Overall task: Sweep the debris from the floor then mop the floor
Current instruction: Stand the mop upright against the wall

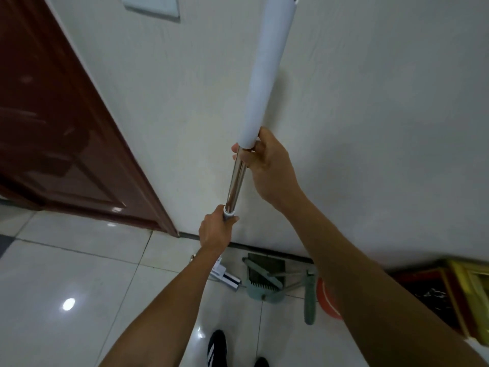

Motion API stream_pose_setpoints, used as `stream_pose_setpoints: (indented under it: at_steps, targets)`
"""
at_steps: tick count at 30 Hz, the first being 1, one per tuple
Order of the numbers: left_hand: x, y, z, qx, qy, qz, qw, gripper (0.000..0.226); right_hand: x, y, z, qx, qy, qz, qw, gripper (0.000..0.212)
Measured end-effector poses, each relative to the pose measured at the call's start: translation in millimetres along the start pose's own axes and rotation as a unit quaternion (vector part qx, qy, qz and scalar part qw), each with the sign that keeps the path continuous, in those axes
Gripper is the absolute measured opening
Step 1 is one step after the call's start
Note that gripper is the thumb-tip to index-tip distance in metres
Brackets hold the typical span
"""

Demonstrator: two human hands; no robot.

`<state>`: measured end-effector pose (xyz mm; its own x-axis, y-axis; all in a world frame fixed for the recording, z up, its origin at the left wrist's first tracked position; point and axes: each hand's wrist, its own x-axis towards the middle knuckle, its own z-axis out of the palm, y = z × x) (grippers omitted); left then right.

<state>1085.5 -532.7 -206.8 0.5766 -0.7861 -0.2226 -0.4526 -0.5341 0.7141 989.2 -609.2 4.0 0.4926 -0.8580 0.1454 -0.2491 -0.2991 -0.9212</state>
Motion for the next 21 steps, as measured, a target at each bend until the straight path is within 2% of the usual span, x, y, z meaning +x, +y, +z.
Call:
stream_pose_setpoints:
  at_steps: [7,12,17,21]
  targets:
    - [35.2,3.4,-0.7,-0.008,-0.017,-0.016,1.000,0.027,35.5,-0.1,-2.0,-0.021,-0.019,0.020,0.999,0.023]
    - [52.9,12.7,3.1,0.000,-0.034,-0.014,0.999,0.024,42.6,13.1,-0.1,-0.064,0.044,0.042,0.996,0.010]
    - [65.4,14.9,3.4,-0.013,-0.039,-0.016,0.999,0.023,46.3,17.3,-9.8,-0.063,0.047,0.078,0.994,0.033]
    - [73.7,15.8,3.3,-0.012,-0.056,-0.019,0.998,0.026,47.7,17.4,-13.0,-0.077,0.019,0.093,0.993,0.031]
